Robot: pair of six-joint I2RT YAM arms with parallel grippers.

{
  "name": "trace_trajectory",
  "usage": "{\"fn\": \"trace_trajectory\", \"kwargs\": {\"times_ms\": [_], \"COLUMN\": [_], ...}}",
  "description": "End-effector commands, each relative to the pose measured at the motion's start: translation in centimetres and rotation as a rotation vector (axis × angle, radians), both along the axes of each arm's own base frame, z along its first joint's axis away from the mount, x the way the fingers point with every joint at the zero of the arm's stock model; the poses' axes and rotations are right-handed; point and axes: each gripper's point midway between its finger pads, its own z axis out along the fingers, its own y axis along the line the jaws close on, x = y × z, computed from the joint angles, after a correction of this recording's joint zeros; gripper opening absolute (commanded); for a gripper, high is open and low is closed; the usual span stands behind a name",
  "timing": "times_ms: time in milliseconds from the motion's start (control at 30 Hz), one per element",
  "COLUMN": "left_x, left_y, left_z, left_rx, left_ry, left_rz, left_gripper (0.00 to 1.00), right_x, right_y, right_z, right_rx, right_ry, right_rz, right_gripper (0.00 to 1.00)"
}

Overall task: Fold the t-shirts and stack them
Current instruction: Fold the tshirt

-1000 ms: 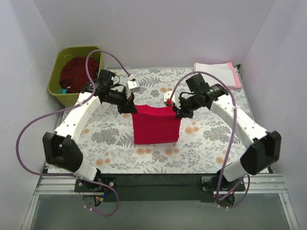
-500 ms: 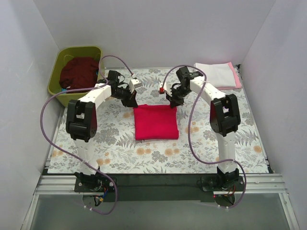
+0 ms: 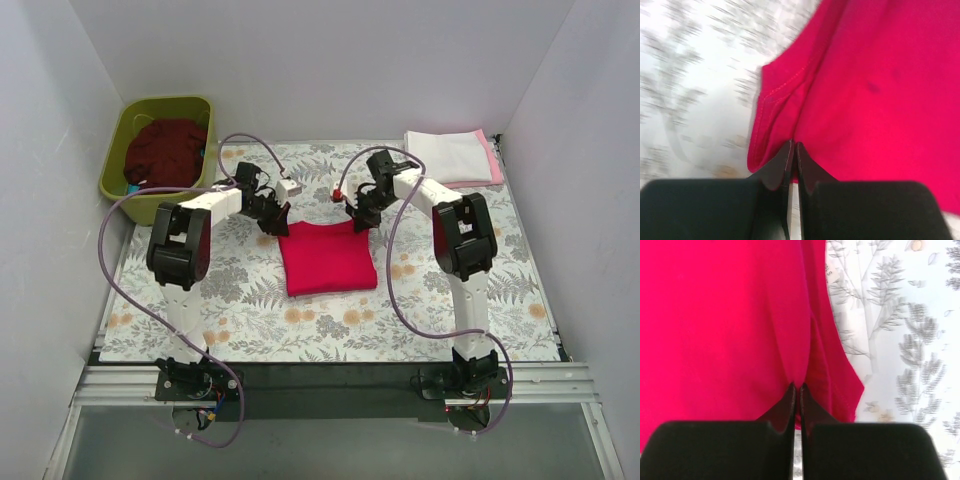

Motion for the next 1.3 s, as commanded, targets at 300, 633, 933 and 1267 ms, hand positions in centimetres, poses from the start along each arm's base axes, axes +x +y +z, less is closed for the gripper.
{"fn": "trace_trajectory", "kwargs": {"times_ms": [300, 633, 933, 1267], "left_x": [-13.9, -13.3, -12.1, -13.1], "left_y": [0.2, -6.8, -10.8, -12.1], "left_z": [5.8, 9.1, 5.8, 3.8], "left_rx": [-0.048, -0.185, -0.197, -0.181], "left_ry": [0.062, -0.017, -0.033, -0.012], "left_rz": [-0.116, -0.224, -0.330, -0.389], "left_gripper": [0.04, 0.52, 0.53, 0.51], "right_x": [-16.3, -17.4, -13.4, -11.3], "right_y": [-2.8, -1.9, -3.4, -2.8], "right_z": [1.1, 2.7, 5.6, 7.5], "right_rx": [-0.009, 0.039, 0.178, 0.305], "right_ry": [0.284, 0.345, 0.540, 0.702], "right_rz": [-0.038, -0.070, -0.301, -0.395], "right_gripper": [0.01, 0.28, 0.39, 0.41]}}
